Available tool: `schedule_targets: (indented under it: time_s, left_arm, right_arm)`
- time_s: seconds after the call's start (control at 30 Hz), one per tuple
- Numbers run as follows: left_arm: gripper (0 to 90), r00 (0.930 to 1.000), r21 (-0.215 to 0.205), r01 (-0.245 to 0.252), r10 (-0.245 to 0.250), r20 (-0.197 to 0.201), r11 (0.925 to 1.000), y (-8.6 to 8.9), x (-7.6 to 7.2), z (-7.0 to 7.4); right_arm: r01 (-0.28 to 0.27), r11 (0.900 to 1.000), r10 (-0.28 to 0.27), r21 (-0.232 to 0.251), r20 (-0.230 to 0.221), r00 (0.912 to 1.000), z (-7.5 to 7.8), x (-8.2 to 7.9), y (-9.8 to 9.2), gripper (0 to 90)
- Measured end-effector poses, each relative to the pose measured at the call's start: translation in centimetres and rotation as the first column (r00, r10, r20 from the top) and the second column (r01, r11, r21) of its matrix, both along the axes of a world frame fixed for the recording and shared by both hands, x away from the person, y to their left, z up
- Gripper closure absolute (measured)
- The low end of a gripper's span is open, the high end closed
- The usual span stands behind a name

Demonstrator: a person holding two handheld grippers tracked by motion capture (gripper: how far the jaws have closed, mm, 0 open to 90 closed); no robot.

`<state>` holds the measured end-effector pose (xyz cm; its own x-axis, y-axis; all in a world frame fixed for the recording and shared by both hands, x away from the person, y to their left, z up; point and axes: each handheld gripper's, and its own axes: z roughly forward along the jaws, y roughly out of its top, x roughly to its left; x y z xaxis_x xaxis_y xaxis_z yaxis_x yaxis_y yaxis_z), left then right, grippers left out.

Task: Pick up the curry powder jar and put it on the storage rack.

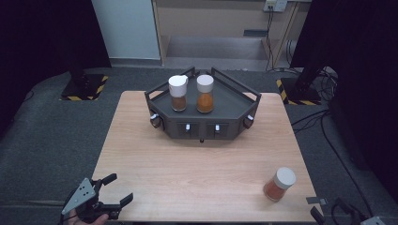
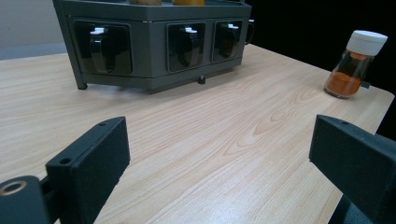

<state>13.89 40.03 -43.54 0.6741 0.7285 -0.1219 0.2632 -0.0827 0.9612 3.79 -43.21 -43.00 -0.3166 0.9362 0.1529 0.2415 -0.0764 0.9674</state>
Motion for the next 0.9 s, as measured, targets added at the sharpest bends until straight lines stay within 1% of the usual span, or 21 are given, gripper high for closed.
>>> schedule_targets:
  time_s: [0.03, 0.1, 0.17, 0.23, 0.3, 0.33, 0.37, 0.4, 0.53, 0.57, 0.6, 0.7, 0.77, 0.83, 0.9]
  left_arm:
    - [3.8, 1.0, -0.003, -0.003, 0.003, 0.002, 1.0, 0.0, 0.0, 0.0]
    - [3.8, 1.0, -0.002, -0.004, 0.004, 0.001, 1.0, 0.1, -0.1, 0.0]
    - [3.8, 0.9999, -0.002, -0.011, 0.011, 0.002, 0.9999, 0.1, -0.1, 0.0]
    - [3.8, 0.9998, -0.007, -0.019, 0.019, 0.005, 0.9998, 0.1, -0.2, -0.1]
    - [3.8, 0.9997, -0.015, -0.025, 0.025, 0.007, 0.9996, 0.2, -0.3, -0.1]
    - [3.8, 0.9995, -0.016, -0.029, 0.03, 0.01, 0.9994, 0.2, -0.4, -0.1]
    - [3.8, 0.9994, -0.023, -0.03, 0.03, 0.014, 0.9993, 0.3, -0.4, -0.2]
    - [3.7, 0.9995, -0.033, -0.028, 0.028, 0.014, 0.9991, 0.4, -0.4, -0.2]
    - [3.8, 0.9995, -0.043, -0.028, 0.029, 0.013, 0.9987, 0.6, -0.4, -0.3]
    - [3.7, 0.9995, -0.047, -0.028, 0.029, 0.014, 0.9985, 0.6, -0.4, -0.4]
    - [3.7, 0.9994, -0.046, -0.031, 0.031, 0.015, 0.9985, 0.6, -0.4, -0.4]
    - [3.7, 0.9994, -0.046, -0.03, 0.031, 0.014, 0.9985, 0.7, -0.3, -0.4]
    - [3.7, 0.9994, -0.042, -0.03, 0.03, 0.015, 0.9987, 0.7, -0.2, -0.4]
    - [3.7, 0.9994, -0.041, -0.03, 0.031, 0.016, 0.9987, 0.7, -0.2, -0.4]
    - [3.7, 0.9994, -0.041, -0.028, 0.028, 0.017, 0.9988, 0.8, -0.1, -0.3]
  right_arm:
    - [-0.002, 1.0, 0.002, 0.0, 0.005, 1.0, -0.1, 0.0, 0.0, 1.7]
    - [0.021, 1.0, -0.021, -0.007, 0.025, 0.9995, -0.6, -0.3, 0.3, 2.1]
    - [0.045, 0.999, -0.045, 0.006, 0.033, 0.9984, -1.0, -0.4, 0.5, 2.4]
    - [0.051, 0.999, -0.051, 0.02, 0.038, 0.998, -1.3, -0.5, 0.4, 3.2]
    - [0.064, 0.998, -0.065, 0.022, 0.041, 0.997, -1.6, -0.6, 0.6, 3.2]
    - [0.063, 0.998, -0.063, 0.024, 0.038, 0.9973, -1.7, -0.6, 0.6, 3.2]
    - [0.06, 0.998, -0.06, 0.015, 0.04, 0.9974, -1.7, -0.6, 0.6, 3.2]
    - [0.068, 0.998, -0.069, 0.008, 0.044, 0.9967, -1.8, -0.6, 0.7, 3.2]
    - [0.084, 0.996, -0.084, -0.009, 0.05, 0.9952, -2.4, -0.5, 1.0, 3.3]
    - [0.084, 0.996, -0.084, -0.006, 0.042, 0.9956, -2.5, -0.5, 1.1, 3.3]
    - [0.071, 0.997, -0.071, -0.011, 0.034, 0.9969, -2.6, -0.4, 1.0, 3.2]
    - [0.042, 0.998, -0.041, -0.05, 0.029, 0.9988, -2.9, -0.1, 0.9, 2.5]
    - [0.031, 0.998, -0.03, -0.051, 0.026, 0.9992, -3.0, 0.0, 0.8, 2.0]
    - [0.024, 0.999, -0.023, -0.043, 0.029, 0.9993, -3.4, 0.1, 0.6, 1.5]
    - [0.015, 0.999, -0.014, -0.033, 0.022, 0.9997, -3.6, 0.2, 0.4, 1.5]
